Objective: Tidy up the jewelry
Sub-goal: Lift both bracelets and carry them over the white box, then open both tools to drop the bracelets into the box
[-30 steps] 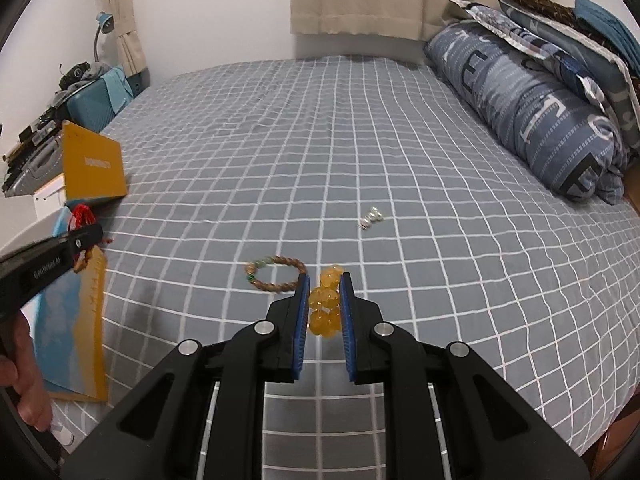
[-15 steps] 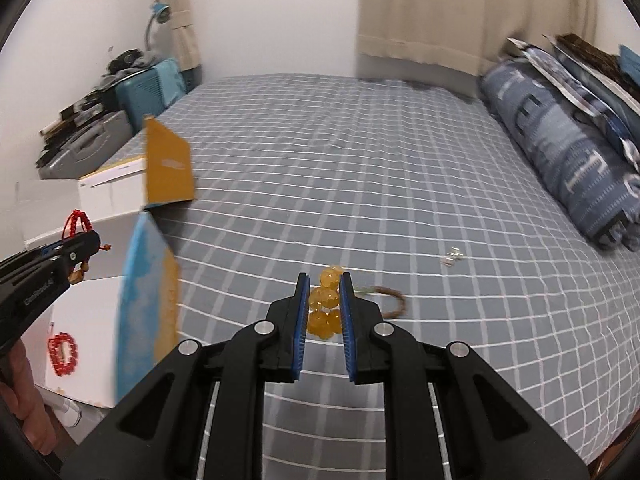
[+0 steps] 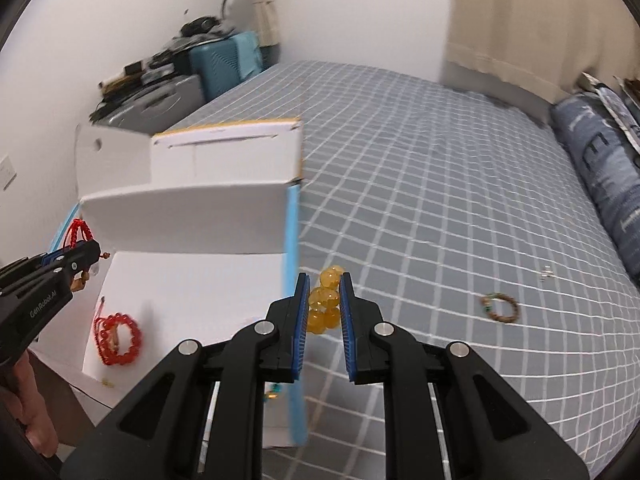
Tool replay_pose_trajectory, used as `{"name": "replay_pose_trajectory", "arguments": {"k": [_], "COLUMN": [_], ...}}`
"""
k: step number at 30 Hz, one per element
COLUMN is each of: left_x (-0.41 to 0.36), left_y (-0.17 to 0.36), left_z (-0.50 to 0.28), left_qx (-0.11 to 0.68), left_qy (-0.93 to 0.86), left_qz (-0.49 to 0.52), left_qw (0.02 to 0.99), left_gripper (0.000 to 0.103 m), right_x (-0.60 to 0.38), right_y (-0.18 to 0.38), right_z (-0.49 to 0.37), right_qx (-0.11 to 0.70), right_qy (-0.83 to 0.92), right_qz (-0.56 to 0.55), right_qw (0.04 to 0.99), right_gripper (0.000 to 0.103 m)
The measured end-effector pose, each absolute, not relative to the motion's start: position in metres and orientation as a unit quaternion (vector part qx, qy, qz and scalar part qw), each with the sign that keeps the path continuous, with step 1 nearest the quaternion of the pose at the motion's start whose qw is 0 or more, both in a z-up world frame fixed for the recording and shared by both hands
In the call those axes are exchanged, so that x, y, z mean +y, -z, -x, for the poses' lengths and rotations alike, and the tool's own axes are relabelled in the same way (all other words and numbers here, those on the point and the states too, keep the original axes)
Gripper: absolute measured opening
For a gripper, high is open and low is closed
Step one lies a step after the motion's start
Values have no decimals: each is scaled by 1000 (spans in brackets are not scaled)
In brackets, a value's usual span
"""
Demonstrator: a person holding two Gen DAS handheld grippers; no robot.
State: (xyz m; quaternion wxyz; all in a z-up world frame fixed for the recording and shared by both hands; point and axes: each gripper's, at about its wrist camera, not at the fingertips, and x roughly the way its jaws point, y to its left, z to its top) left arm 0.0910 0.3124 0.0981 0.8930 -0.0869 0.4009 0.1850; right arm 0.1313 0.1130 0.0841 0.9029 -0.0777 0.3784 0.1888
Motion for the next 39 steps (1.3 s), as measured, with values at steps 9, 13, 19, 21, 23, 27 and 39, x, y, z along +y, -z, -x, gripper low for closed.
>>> {"name": "replay_pose_trajectory", "arguments": {"k": [9,13,19,21,23,27,39], "left_x": [350,358,362,362,362,362,356], "left_y": [-70,-58,-49,-48,-46,-44,-56], "left_z": [-72,-70,-73,-73,-74,-75,-68], "left_qx": [422,435,445,447,449,454,437], "left_qy": [-201,-204,-202,-200,-200,-198,-214], "left_qz": [101,105,105,106,106,107,102], "left_qw": [878,871,866,865,864,862,868], "left_gripper": [13,13,13,13,13,14,70], "right_x": [166,179,189,191,192,190,182], "right_y": [-57,-44,-28,-25,-24,-22,-38], "right_z": [-118,-119,-121,-122,-122,-122,-117], "right_qx": [399,413,436,441,442,445,428], "right_qy": [-213,-217,-219,-220,-220,-223,-233], "right_qz": [90,96,100,100,101,99,88], "right_qw": [887,879,867,864,864,862,869], "right_gripper": [14,14,14,14,14,14,46]}}
